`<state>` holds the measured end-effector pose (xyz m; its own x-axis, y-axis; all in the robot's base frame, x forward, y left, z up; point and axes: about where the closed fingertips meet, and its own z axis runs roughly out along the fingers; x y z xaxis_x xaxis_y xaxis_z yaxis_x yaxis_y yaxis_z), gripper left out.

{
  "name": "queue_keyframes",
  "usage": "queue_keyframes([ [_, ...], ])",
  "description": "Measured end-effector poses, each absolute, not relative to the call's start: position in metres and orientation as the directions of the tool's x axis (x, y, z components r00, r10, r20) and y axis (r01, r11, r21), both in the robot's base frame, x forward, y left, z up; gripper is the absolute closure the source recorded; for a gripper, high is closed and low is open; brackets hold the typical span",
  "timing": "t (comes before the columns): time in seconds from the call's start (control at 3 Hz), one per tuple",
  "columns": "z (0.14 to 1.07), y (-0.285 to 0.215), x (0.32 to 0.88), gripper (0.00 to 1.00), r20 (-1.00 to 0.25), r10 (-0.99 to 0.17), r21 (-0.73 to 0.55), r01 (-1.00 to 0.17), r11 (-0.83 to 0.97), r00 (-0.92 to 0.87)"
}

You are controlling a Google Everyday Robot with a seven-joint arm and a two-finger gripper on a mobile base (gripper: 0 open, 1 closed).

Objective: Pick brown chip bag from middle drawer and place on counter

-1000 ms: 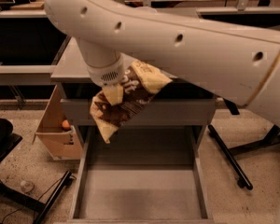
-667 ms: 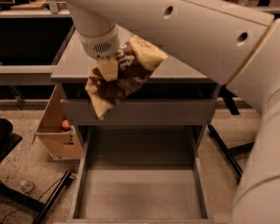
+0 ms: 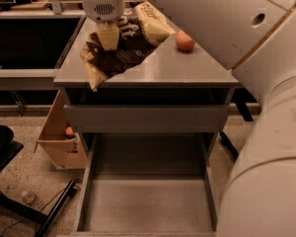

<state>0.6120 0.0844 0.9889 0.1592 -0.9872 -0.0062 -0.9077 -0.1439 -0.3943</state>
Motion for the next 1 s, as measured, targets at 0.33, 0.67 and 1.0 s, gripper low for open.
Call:
queue_keyframes([
  [0.33, 0.990, 0.089, 0.622, 1.00, -0.027, -0.985, -0.431, -0.891, -0.142, 0.170],
  [0.67, 1.005, 0.100, 0.683, 1.00, -0.052, -0.959, -0.537, -0.817, -0.210, 0.280],
  [1.0, 1.019, 0.111, 0.727, 1.00, -0.084, -0.911, -0.613, -0.742, -0.272, 0.404],
])
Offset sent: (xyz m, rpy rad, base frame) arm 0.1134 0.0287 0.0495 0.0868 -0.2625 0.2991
